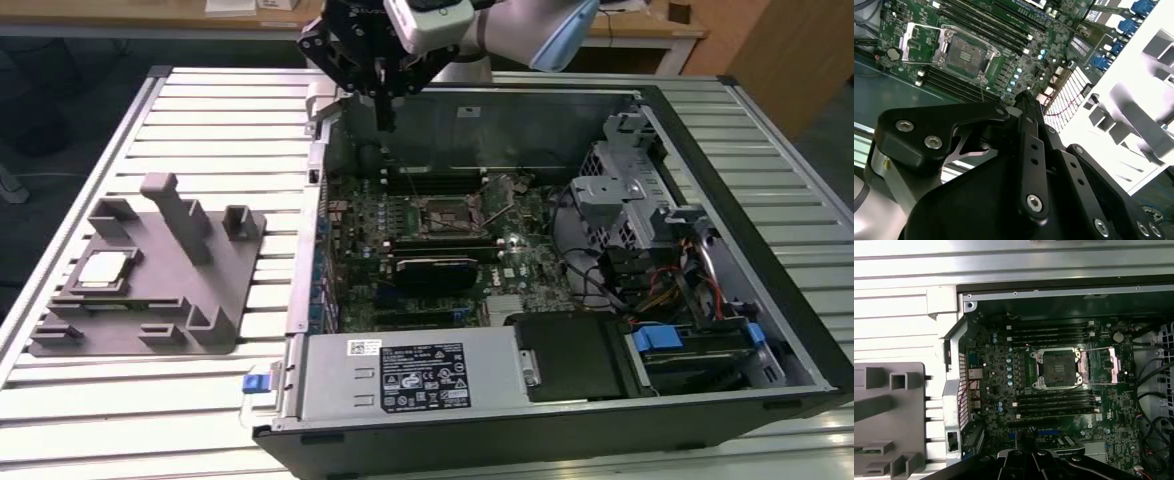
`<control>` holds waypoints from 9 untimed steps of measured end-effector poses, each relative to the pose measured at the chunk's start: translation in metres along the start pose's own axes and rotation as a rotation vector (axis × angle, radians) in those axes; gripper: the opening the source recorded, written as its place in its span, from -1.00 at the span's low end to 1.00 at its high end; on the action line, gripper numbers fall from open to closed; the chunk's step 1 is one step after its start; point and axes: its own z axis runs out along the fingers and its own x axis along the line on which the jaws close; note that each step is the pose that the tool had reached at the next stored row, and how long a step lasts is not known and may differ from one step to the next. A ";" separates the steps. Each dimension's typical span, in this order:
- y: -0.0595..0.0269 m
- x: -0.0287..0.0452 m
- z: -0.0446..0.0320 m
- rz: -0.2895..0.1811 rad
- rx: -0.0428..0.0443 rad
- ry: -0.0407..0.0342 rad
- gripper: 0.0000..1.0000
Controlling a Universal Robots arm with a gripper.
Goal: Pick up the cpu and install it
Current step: 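Reach for the cpu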
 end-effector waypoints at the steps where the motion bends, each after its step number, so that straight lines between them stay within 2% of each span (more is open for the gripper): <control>1: -0.0001 0.0016 0.0000 0.000 -0.0001 0.0000 -0.79; 9: -0.0011 0.0147 -0.0004 0.000 0.0000 -0.0001 -0.79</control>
